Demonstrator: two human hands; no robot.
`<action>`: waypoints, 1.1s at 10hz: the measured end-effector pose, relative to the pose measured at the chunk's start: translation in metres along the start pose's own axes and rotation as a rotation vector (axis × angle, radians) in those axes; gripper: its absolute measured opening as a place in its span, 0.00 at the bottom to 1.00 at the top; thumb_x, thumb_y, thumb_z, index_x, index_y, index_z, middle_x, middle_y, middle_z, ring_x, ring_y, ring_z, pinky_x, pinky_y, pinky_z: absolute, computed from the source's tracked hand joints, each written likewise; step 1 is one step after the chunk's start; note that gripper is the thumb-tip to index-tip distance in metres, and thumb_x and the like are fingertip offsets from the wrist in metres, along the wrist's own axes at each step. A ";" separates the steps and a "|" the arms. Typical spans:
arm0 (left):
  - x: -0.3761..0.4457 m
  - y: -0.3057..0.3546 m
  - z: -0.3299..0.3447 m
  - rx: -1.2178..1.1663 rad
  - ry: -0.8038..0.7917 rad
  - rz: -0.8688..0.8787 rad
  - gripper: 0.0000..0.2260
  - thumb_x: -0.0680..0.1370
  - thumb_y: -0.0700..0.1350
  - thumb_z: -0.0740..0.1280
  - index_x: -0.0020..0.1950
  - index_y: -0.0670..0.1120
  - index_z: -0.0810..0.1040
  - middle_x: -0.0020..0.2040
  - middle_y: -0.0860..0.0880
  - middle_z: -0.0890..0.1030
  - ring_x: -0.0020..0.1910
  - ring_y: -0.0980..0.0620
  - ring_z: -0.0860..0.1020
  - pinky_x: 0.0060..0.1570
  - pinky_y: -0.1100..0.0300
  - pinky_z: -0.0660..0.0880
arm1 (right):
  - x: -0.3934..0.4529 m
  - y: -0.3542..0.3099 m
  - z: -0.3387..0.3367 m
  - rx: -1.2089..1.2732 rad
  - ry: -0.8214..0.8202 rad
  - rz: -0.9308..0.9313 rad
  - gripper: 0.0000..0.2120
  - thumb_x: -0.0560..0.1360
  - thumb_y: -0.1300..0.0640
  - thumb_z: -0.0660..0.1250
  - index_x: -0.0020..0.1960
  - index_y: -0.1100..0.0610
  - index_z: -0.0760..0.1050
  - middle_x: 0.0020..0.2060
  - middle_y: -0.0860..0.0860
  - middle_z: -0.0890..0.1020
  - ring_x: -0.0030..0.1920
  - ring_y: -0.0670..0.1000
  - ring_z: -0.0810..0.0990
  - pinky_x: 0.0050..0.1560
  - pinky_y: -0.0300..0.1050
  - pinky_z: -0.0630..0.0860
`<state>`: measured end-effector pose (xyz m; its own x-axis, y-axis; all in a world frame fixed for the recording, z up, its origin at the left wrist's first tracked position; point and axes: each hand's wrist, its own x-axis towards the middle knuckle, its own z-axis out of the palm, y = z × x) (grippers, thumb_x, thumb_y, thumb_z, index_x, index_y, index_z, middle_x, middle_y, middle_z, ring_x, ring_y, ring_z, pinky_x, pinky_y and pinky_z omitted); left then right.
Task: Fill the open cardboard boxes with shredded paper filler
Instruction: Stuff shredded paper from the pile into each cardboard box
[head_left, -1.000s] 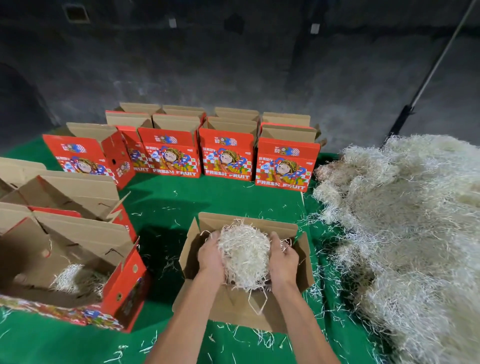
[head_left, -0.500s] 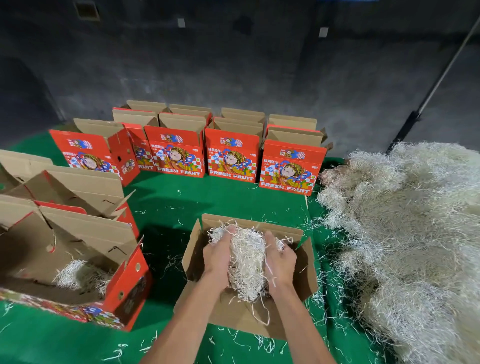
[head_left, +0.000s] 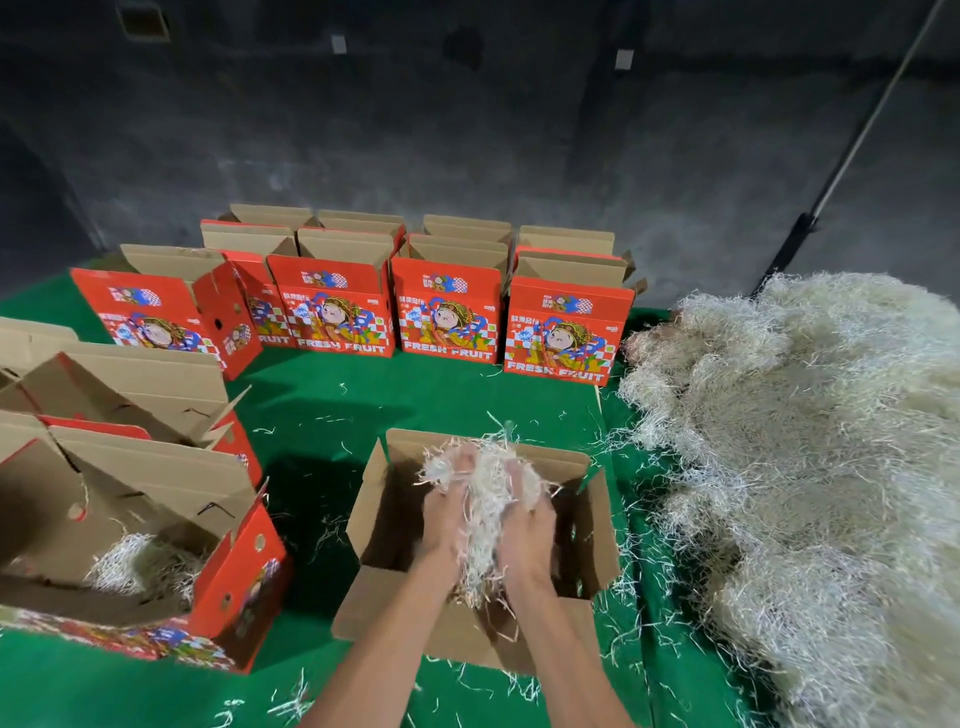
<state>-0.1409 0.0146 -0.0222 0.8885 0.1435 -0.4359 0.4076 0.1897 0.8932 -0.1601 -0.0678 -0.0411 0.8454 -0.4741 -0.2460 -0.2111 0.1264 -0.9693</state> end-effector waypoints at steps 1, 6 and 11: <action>0.006 0.001 -0.011 0.030 0.040 -0.012 0.39 0.52 0.77 0.68 0.49 0.49 0.78 0.41 0.46 0.81 0.37 0.48 0.79 0.39 0.53 0.75 | 0.005 0.000 -0.017 -0.095 -0.031 -0.066 0.34 0.71 0.30 0.66 0.68 0.52 0.72 0.29 0.45 0.77 0.27 0.43 0.71 0.33 0.40 0.74; 0.033 0.007 -0.041 -0.094 0.169 -0.020 0.12 0.82 0.52 0.63 0.55 0.43 0.77 0.47 0.43 0.77 0.38 0.48 0.77 0.41 0.54 0.75 | 0.032 -0.001 -0.055 0.002 0.157 0.051 0.28 0.74 0.47 0.74 0.71 0.51 0.70 0.27 0.49 0.76 0.23 0.44 0.68 0.24 0.38 0.67; 0.028 -0.001 -0.031 -0.004 0.204 -0.089 0.42 0.51 0.81 0.55 0.57 0.57 0.70 0.38 0.53 0.77 0.25 0.67 0.75 0.32 0.71 0.77 | 0.027 0.002 -0.039 0.062 0.136 0.080 0.22 0.77 0.48 0.70 0.69 0.50 0.73 0.43 0.45 0.80 0.38 0.39 0.77 0.42 0.40 0.78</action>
<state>-0.1235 0.0483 -0.0389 0.7876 0.3193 -0.5269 0.4817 0.2142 0.8498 -0.1568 -0.1141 -0.0504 0.7522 -0.5732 -0.3250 -0.2406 0.2202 -0.9453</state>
